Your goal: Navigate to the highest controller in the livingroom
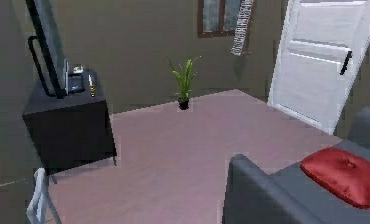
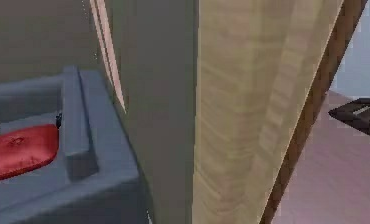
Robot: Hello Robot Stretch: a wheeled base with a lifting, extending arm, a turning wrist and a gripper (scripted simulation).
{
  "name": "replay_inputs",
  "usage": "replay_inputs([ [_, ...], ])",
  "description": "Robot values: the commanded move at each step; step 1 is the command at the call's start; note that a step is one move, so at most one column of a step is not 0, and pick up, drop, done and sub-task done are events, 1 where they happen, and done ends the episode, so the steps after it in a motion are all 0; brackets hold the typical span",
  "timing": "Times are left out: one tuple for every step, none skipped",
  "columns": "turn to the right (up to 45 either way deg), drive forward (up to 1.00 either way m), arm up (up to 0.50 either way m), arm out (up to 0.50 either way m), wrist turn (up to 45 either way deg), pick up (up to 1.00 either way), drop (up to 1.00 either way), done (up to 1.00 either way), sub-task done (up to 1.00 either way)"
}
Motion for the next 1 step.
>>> replay_inputs([
  [0.0,0.3,0.0,0.0,0.0,0.0,0.0,0.0,0.0],
])
